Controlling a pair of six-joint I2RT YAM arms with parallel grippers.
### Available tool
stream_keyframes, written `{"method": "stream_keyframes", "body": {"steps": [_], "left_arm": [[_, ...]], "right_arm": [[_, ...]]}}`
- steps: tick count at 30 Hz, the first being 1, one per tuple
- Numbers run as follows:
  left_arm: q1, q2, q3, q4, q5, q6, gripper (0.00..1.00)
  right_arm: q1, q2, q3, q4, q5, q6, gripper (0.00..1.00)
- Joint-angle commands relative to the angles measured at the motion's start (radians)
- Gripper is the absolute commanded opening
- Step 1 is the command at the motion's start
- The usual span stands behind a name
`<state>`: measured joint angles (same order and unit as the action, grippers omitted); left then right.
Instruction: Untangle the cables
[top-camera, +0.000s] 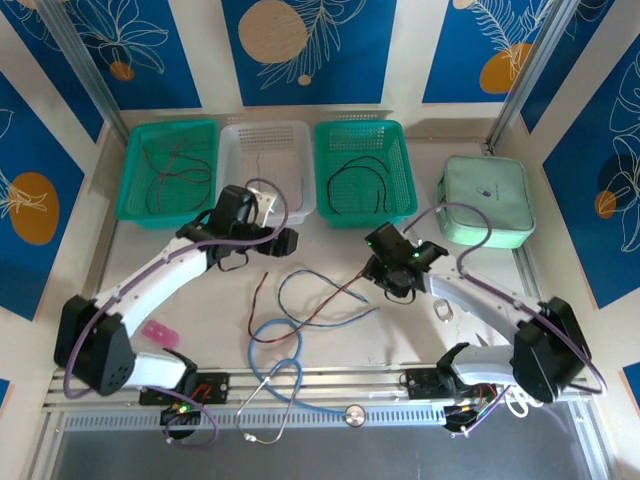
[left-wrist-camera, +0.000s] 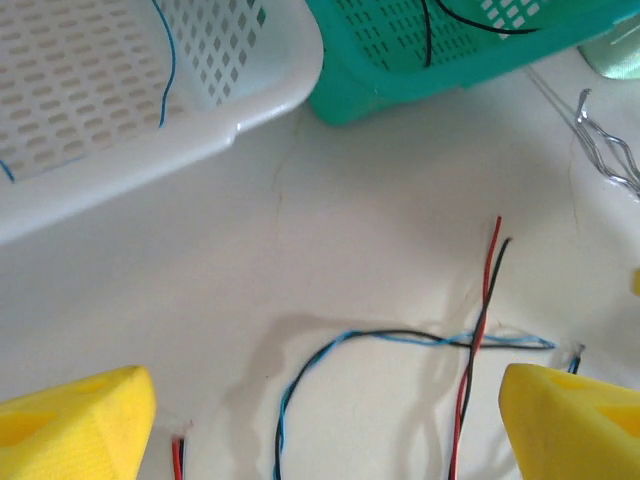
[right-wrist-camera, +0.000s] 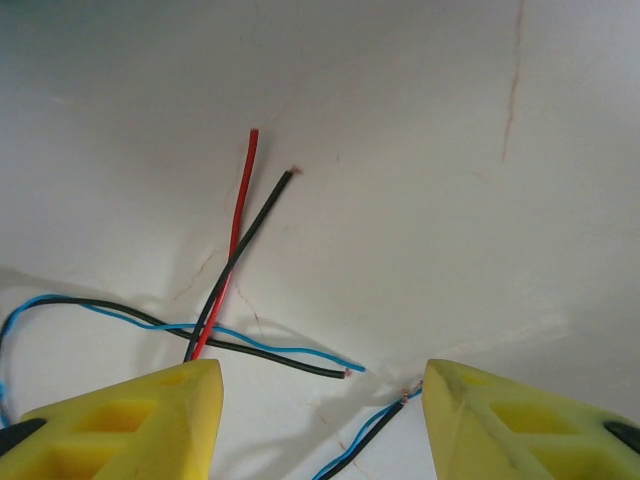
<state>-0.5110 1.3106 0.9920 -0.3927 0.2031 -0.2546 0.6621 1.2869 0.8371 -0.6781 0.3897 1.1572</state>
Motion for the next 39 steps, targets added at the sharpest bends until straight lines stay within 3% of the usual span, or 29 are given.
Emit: {"method": "stream_keyframes", "body": {"steps": [1,6,10,23,39], "left_arm": [[-0.003,-0.119,-0.083,-0.005,0.021,-0.055,0.87],[-0.039,-0.241,-0.28,0.123,-0.071,-0.284,0.75],[-0.11,-0.279,-0.397,0.206,-0.116,-0.39,0.73],[-0.16,-0.278,-0.417,0.155,-0.131,-0.377,0.73],[-0.161,-0.277,-0.385,0.141,-0.154,-0.36,0.73]], "right_arm": [[0.019,0.051,0.035,0.013,0.042,0.061,0.54],[0.018,0.142,0.062,0.061,0.053,0.09,0.46],[0.019,0.202,0.098,0.034,0.09,0.157,0.43],[0.004,0.35,0.162,0.014,0.117,0.223,0.25],[-0.027,0.415,0.184,0.113,0.078,0.155,0.23]]}}
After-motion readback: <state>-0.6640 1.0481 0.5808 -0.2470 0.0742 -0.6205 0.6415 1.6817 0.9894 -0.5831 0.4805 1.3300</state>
